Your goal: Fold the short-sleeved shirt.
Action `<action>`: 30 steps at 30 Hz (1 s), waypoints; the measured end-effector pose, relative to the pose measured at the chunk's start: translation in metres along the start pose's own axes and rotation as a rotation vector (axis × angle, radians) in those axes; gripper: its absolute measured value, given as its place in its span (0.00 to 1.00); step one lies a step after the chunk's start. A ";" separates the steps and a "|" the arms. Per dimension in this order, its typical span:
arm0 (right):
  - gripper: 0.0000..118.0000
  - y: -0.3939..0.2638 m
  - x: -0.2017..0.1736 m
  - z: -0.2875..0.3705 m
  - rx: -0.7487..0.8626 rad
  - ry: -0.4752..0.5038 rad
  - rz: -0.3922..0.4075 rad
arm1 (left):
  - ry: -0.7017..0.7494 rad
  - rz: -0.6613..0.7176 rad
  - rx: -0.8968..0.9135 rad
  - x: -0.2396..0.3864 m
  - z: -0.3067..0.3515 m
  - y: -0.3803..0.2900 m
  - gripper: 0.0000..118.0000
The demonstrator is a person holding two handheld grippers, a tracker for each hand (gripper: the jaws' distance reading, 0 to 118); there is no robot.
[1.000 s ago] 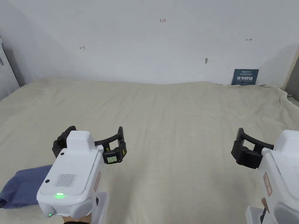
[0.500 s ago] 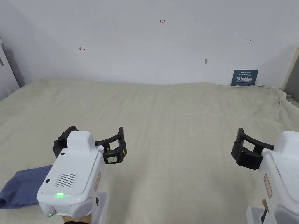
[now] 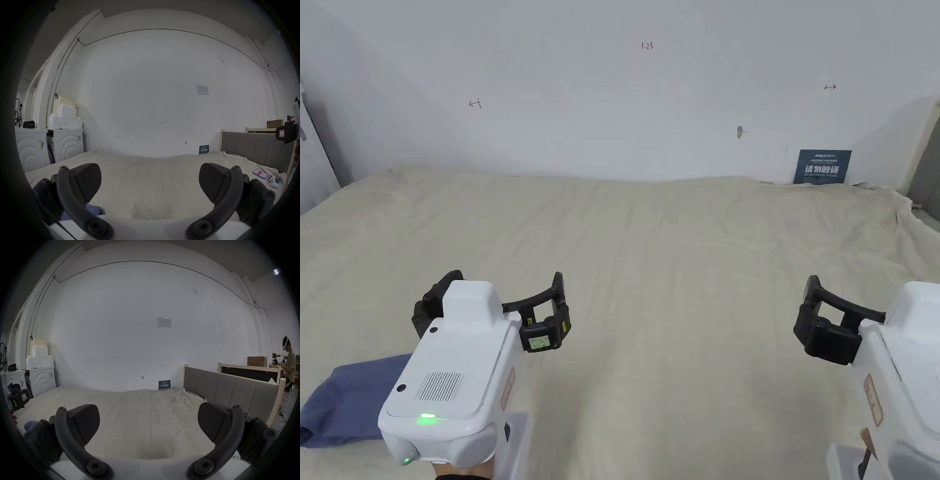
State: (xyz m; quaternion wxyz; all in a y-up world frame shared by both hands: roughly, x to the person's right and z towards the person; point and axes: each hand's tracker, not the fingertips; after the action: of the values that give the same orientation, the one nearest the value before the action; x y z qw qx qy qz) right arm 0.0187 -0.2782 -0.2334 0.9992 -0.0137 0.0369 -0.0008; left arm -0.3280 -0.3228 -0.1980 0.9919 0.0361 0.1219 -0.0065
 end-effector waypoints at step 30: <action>1.00 -0.004 0.002 -0.004 0.001 0.010 0.002 | 0.005 -0.001 0.002 -0.003 0.000 0.000 1.00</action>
State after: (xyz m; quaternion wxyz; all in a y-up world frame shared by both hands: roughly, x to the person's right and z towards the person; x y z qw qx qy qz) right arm 0.0204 -0.2826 -0.2379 0.9990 -0.0130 0.0418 0.0003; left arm -0.3308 -0.3232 -0.1973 0.9915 0.0368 0.1243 -0.0071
